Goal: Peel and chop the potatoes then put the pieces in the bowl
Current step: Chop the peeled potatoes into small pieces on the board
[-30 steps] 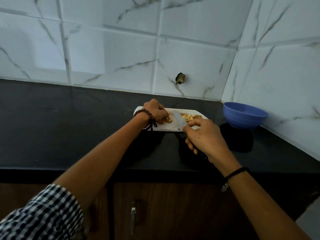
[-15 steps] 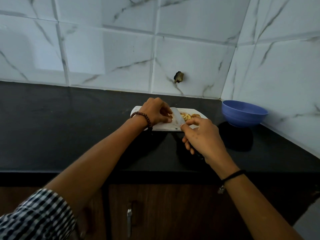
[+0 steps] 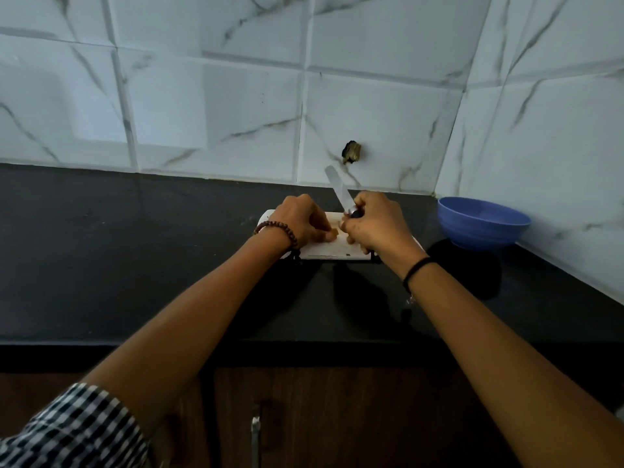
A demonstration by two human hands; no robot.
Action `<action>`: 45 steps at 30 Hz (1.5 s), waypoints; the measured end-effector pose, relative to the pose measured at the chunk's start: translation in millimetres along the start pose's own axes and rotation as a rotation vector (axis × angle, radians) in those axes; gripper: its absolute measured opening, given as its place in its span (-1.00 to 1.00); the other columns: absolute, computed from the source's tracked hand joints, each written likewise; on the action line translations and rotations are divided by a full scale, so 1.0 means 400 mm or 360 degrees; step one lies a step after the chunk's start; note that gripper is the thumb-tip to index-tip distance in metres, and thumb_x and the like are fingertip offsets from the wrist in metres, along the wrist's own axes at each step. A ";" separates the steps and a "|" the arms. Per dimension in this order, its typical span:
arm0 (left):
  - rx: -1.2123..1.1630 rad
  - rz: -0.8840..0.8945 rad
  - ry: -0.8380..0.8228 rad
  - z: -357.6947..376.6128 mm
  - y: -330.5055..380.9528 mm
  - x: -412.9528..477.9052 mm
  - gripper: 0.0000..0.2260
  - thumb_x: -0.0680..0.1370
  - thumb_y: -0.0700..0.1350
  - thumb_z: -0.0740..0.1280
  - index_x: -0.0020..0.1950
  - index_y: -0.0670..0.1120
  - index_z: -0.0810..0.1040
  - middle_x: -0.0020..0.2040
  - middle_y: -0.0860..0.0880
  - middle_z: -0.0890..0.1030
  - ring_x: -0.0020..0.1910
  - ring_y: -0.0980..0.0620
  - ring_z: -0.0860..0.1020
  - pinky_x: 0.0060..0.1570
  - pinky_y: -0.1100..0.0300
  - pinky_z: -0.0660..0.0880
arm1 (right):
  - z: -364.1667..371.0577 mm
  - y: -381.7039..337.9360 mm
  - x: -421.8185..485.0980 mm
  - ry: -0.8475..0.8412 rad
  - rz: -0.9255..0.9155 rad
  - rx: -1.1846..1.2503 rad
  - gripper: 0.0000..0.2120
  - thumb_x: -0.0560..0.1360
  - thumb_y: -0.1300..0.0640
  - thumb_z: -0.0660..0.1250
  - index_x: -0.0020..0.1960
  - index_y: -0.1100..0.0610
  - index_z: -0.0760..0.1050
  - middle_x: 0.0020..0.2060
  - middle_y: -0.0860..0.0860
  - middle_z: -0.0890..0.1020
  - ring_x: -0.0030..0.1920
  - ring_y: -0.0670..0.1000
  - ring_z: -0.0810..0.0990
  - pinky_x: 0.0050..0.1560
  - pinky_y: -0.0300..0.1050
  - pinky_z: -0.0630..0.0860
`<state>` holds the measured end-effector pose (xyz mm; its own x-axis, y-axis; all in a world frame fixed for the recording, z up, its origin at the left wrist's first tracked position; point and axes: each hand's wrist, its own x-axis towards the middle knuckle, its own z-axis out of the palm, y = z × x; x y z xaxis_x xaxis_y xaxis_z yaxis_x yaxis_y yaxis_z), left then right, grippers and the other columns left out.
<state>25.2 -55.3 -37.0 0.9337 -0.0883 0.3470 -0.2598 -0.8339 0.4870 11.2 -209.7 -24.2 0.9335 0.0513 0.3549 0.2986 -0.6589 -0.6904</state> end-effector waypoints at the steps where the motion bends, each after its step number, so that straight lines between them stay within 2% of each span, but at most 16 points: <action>1: 0.0061 0.0013 0.0013 0.000 0.000 0.000 -0.76 0.40 0.01 0.52 0.01 -0.05 0.70 -0.03 -0.01 0.68 0.00 0.05 0.60 0.02 0.19 0.53 | 0.009 -0.001 0.010 -0.0047 0.0006 -0.0017 -0.92 0.49 0.28 0.39 -0.05 0.19 0.52 -0.16 0.14 0.67 -0.28 0.09 0.72 -0.49 -0.16 0.52; 5: 0.0251 0.0020 0.0041 0.000 0.001 0.005 -0.75 0.43 0.03 0.49 0.05 -0.04 0.68 0.03 -0.04 0.66 0.01 -0.02 0.60 0.01 0.07 0.57 | 0.027 0.000 0.028 -0.0168 0.0018 -0.0132 -0.92 0.49 0.30 0.40 -0.03 0.21 0.53 -0.15 0.19 0.67 -0.29 0.12 0.71 -0.44 -0.11 0.55; 9: 0.0295 0.0015 0.0029 0.005 0.000 0.010 -0.76 0.44 0.04 0.48 0.05 -0.02 0.67 0.05 -0.06 0.64 0.00 -0.06 0.61 0.00 0.02 0.58 | 0.017 -0.007 0.024 -0.0194 0.0043 -0.0085 -0.89 0.46 0.29 0.47 -0.05 0.24 0.56 -0.24 0.18 0.68 -0.42 0.04 0.68 -0.57 -0.22 0.43; 13: 0.0180 0.0058 -0.0018 -0.001 -0.014 0.015 -0.77 0.44 -0.01 0.49 0.06 -0.03 0.69 0.05 -0.02 0.66 0.02 -0.01 0.60 0.06 0.10 0.55 | 0.014 -0.003 0.020 -0.0137 0.0033 -0.0099 -0.90 0.45 0.31 0.46 -0.05 0.25 0.58 -0.24 0.16 0.67 -0.52 -0.07 0.62 -0.59 -0.26 0.43; 17: 0.0049 0.0053 -0.0047 -0.002 -0.019 0.010 -0.76 0.43 0.01 0.50 0.07 -0.03 0.70 0.02 0.01 0.67 0.00 0.07 0.57 0.04 0.19 0.51 | 0.002 0.004 0.009 -0.0118 0.0086 0.0006 -0.95 0.47 0.23 0.43 -0.10 0.23 0.62 -0.31 0.12 0.70 -0.47 -0.05 0.64 -0.50 -0.23 0.48; 19: 0.0011 0.0041 -0.0054 -0.002 -0.020 0.009 -0.74 0.42 0.05 0.50 0.06 -0.02 0.70 0.02 0.02 0.67 -0.01 0.08 0.56 0.03 0.20 0.51 | -0.013 0.007 -0.004 -0.0090 0.0104 0.0064 -0.86 0.53 0.17 0.35 -0.11 0.21 0.63 -0.29 0.10 0.72 -0.46 -0.04 0.60 -0.46 -0.21 0.49; 22: -0.0032 0.0028 -0.0099 -0.006 -0.019 0.010 -0.73 0.43 0.04 0.49 0.07 -0.05 0.70 0.02 0.02 0.67 0.00 0.08 0.55 0.03 0.23 0.49 | -0.030 0.015 -0.045 -0.0154 -0.0006 -0.0204 -0.83 0.59 0.10 0.27 0.04 0.13 0.61 -0.23 0.08 0.69 -0.44 -0.03 0.56 -0.45 -0.21 0.44; 26: -0.0036 0.0020 -0.0074 -0.007 -0.020 0.009 -0.76 0.43 0.03 0.50 0.04 -0.03 0.71 -0.01 0.01 0.69 -0.02 0.10 0.56 -0.01 0.26 0.49 | -0.028 0.019 -0.095 -0.0228 -0.0212 -0.0400 -0.69 0.60 0.10 0.23 0.32 -0.01 0.55 -0.20 0.04 0.65 -0.32 -0.01 0.59 -0.27 -0.15 0.53; 29: -0.0043 0.0013 -0.0053 -0.005 -0.015 0.005 -0.79 0.43 -0.01 0.49 0.01 -0.06 0.71 -0.04 -0.02 0.70 -0.01 0.07 0.60 0.06 0.19 0.56 | -0.027 0.007 -0.100 -0.0202 -0.0285 -0.0498 -0.68 0.60 0.10 0.22 0.32 -0.01 0.55 -0.19 0.04 0.64 -0.36 -0.08 0.54 -0.40 -0.25 0.41; 35: 0.0005 0.0031 -0.0049 -0.002 -0.010 0.009 -0.82 0.45 -0.03 0.48 0.00 -0.06 0.71 -0.08 0.00 0.70 -0.04 0.07 0.61 0.04 0.15 0.58 | -0.020 -0.012 -0.100 -0.0220 -0.0284 -0.0573 -0.69 0.61 0.12 0.20 0.31 0.02 0.56 -0.21 0.03 0.58 -0.37 -0.10 0.47 -0.43 -0.28 0.32; 38: 0.0082 0.0047 -0.0015 0.002 -0.011 0.015 -0.80 0.44 0.00 0.48 0.00 -0.06 0.72 -0.09 -0.02 0.70 -0.06 0.04 0.60 -0.08 0.20 0.54 | -0.016 -0.019 -0.089 -0.0241 -0.0251 -0.0607 -0.71 0.62 0.13 0.19 0.26 0.07 0.58 -0.16 0.08 0.59 -0.32 -0.01 0.52 -0.36 -0.19 0.44; 41: 0.0171 0.0042 0.0038 0.008 -0.015 0.024 -0.69 0.40 0.07 0.49 0.02 -0.10 0.69 -0.09 -0.07 0.67 -0.07 -0.02 0.59 -0.18 0.20 0.46 | -0.013 -0.024 -0.075 -0.0275 -0.0225 -0.0592 -0.73 0.60 0.15 0.20 0.20 0.09 0.61 -0.21 0.06 0.58 -0.30 0.04 0.56 -0.33 -0.16 0.48; 45: 0.0187 0.0043 0.0043 0.010 -0.018 0.032 -0.65 0.38 0.10 0.50 0.02 -0.11 0.68 -0.07 -0.06 0.65 -0.07 -0.02 0.58 -0.17 0.20 0.45 | -0.014 -0.018 -0.069 -0.0285 -0.0217 -0.0518 -0.71 0.60 0.15 0.19 0.20 0.03 0.63 -0.29 0.04 0.59 -0.43 -0.03 0.55 -0.57 -0.31 0.35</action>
<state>40.0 -52.6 -39.2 0.9194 -0.0981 0.3808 -0.2524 -0.8898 0.3802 -18.0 -210.6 -25.3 0.9181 0.2658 0.2939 0.3705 -0.8390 -0.3985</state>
